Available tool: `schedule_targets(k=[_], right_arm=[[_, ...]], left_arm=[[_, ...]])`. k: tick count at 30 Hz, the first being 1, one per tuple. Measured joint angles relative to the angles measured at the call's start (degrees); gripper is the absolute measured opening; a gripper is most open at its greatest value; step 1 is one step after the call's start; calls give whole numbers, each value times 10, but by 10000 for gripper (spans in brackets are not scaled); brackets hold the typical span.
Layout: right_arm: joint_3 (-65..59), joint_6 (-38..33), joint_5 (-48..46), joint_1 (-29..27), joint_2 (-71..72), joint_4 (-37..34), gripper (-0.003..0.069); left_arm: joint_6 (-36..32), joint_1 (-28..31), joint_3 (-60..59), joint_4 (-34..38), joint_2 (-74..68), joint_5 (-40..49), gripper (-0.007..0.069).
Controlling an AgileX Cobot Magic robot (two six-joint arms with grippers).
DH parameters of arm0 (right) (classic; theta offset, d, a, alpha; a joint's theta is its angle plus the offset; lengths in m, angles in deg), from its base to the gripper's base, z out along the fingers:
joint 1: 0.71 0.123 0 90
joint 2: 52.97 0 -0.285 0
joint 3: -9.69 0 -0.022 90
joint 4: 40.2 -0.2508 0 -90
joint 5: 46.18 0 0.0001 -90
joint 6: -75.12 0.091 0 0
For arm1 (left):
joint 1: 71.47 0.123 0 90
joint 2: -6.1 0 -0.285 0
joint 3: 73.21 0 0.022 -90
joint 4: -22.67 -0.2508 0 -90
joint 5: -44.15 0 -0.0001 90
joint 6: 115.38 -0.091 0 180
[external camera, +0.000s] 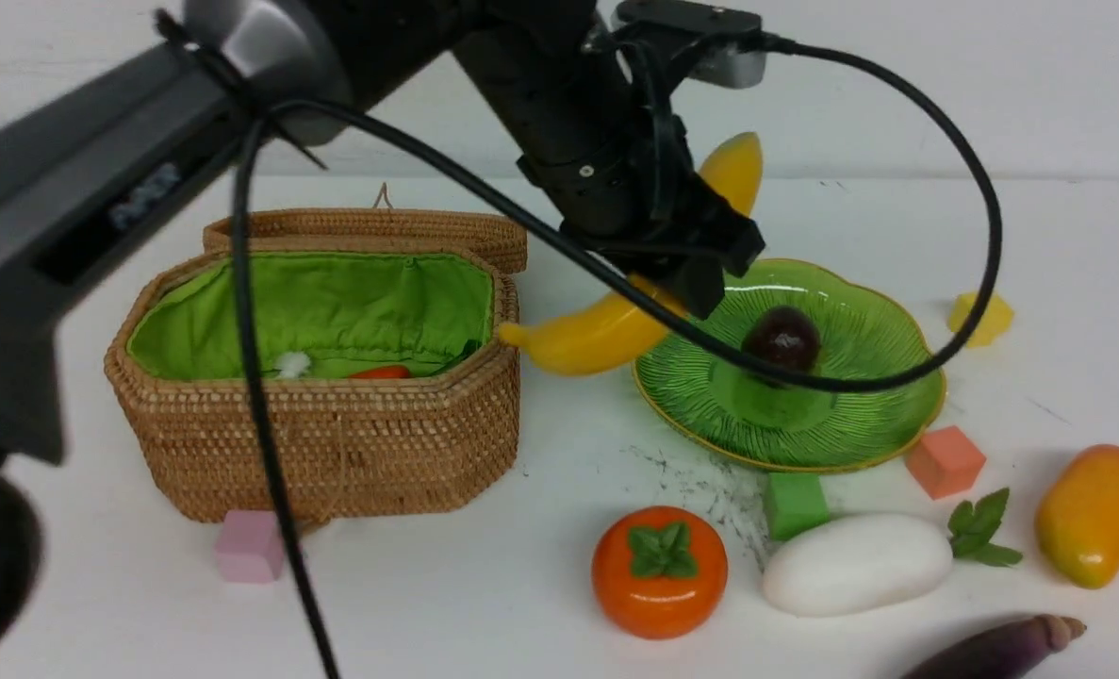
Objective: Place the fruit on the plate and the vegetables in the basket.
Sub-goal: Use the left arm to grab a banana and put it into the right plate
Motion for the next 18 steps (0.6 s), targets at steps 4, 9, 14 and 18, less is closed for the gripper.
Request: schedule_targets(k=[4, 9, 14, 18], right_arm=[[0, 0, 0, 0, 0, 0, 242], [0, 0, 0, 0, 0, 0, 242], [0, 0, 0, 0, 0, 0, 242], [0, 0, 0, 0, 0, 0, 242]], left_arm=[[-58, -28, 107, -54, -93, 8, 307], [-189, -74, 147, -133, -164, -40, 307], [-286, -110, 150, -162, -209, -118, 307], [-277, -116, 150, -167, -235, -159, 307]])
